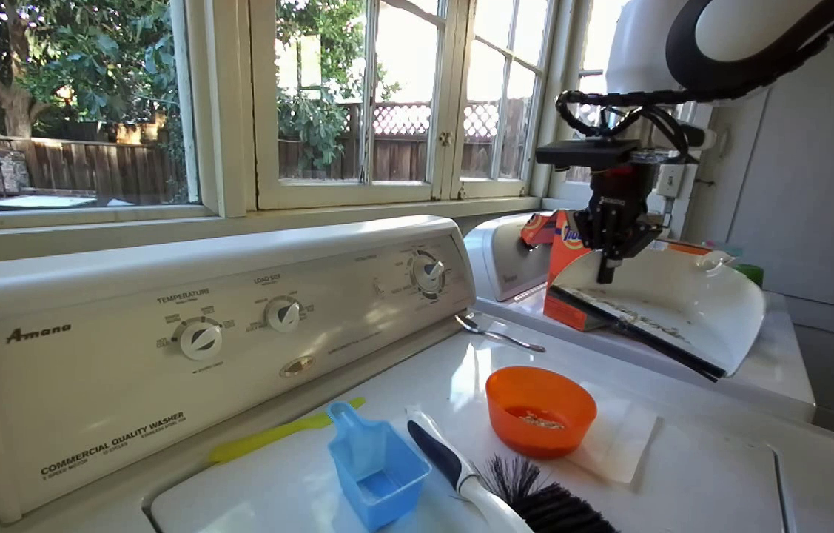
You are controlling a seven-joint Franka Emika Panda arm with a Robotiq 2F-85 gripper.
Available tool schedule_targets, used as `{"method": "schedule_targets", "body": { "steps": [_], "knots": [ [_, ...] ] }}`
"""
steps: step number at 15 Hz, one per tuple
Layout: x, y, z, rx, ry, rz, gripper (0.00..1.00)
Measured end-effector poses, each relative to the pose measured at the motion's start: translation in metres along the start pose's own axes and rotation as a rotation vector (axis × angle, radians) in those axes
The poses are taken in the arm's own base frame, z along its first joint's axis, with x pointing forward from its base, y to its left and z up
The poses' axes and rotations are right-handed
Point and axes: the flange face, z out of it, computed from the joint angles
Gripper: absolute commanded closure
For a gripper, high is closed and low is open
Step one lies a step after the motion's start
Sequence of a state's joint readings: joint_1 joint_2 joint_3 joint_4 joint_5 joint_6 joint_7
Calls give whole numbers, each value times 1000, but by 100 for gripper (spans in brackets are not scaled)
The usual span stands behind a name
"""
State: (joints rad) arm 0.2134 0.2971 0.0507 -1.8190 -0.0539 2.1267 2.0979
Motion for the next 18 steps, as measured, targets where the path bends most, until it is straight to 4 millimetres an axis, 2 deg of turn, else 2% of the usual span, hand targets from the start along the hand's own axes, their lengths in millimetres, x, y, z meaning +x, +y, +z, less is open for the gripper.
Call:
{"method": "schedule_targets", "body": {
  "steps": [9, 18],
  "knots": [
    [-26, -8, 6, -17, -48, 84, 99],
    [-63, -20, 9, 12, -50, 53, 99]
  ]
}}
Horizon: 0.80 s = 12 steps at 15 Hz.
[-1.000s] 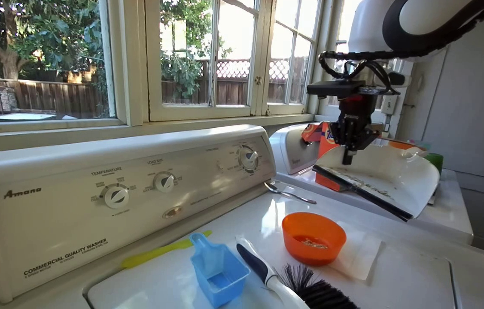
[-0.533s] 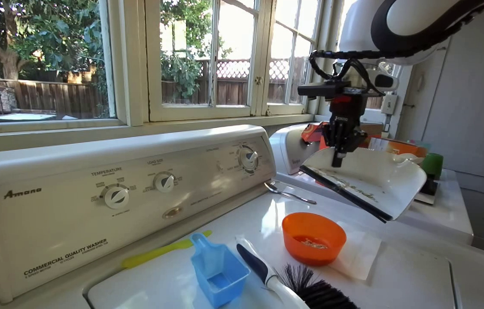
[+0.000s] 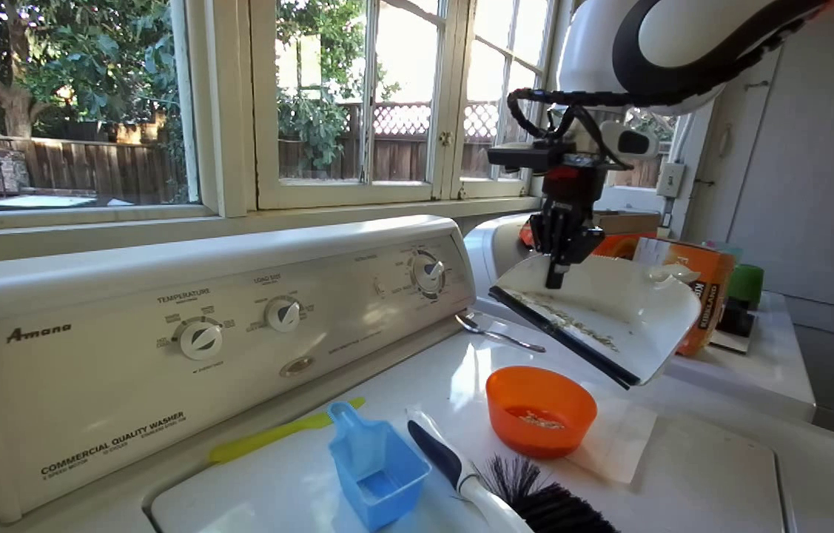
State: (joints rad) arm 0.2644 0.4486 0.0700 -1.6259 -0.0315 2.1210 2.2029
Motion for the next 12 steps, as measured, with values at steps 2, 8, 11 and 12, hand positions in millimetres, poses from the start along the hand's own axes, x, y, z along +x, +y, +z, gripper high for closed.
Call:
{"method": "schedule_targets", "body": {
  "steps": [2, 8, 11, 12],
  "knots": [
    [-10, -1, -1, 23, 21, -30, 99],
    [-34, -4, -3, 97, 73, -93, 99],
    [-44, -6, -6, 129, 86, -106, 99],
    [-46, -6, -8, 140, 90, -107, 99]
  ]
}}
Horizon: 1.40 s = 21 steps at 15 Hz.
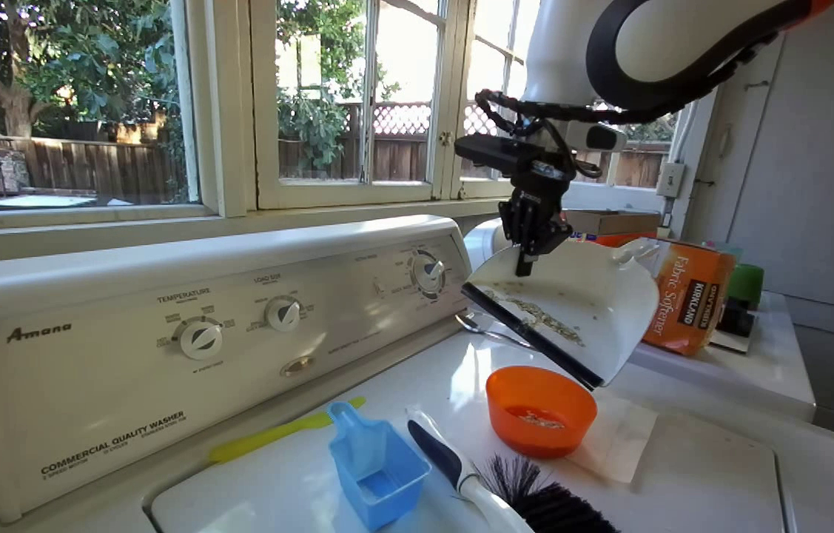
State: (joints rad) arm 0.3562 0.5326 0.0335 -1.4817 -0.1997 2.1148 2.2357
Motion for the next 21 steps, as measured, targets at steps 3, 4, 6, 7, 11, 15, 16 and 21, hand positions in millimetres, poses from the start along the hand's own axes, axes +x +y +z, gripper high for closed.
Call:
{"method": "schedule_targets", "body": {
  "steps": [3, 4, 6, 7, 11, 15, 16, 21],
  "knots": [
    [-7, -4, -5, 35, 17, -8, 99],
    [-9, -4, -7, 47, 24, -11, 99],
    [-13, -5, -8, 66, 38, -20, 99],
    [-16, -5, -9, 78, 47, -24, 99],
    [-24, -4, -9, 126, 91, -42, 99],
    [-31, -3, -15, 161, 112, -54, 99],
    [-33, -3, -17, 168, 113, -56, 99],
    [-43, 2, -24, 192, 118, -66, 99]
  ]
}}
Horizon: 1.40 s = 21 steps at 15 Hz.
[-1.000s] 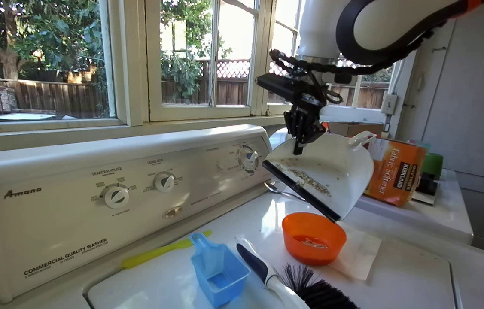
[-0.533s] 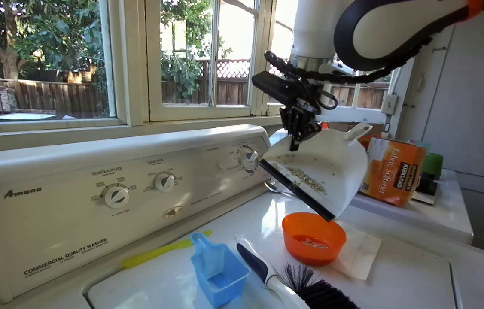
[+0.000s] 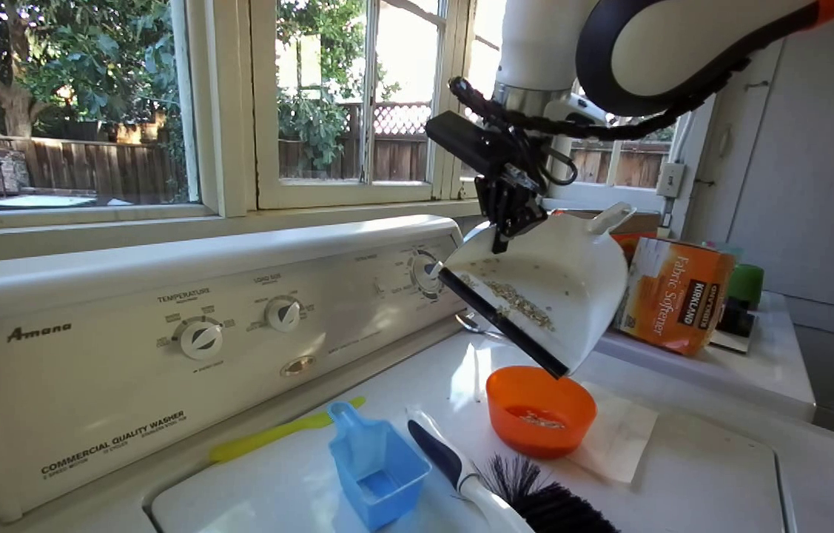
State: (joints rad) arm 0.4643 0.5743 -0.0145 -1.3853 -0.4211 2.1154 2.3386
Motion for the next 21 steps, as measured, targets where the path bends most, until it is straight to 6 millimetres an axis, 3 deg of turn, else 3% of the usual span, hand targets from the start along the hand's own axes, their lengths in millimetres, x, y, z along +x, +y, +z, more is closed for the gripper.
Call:
{"method": "schedule_targets", "body": {
  "steps": [21],
  "knots": [
    [-30, 14, -26, 149, 54, -68, 99]
  ]
}}
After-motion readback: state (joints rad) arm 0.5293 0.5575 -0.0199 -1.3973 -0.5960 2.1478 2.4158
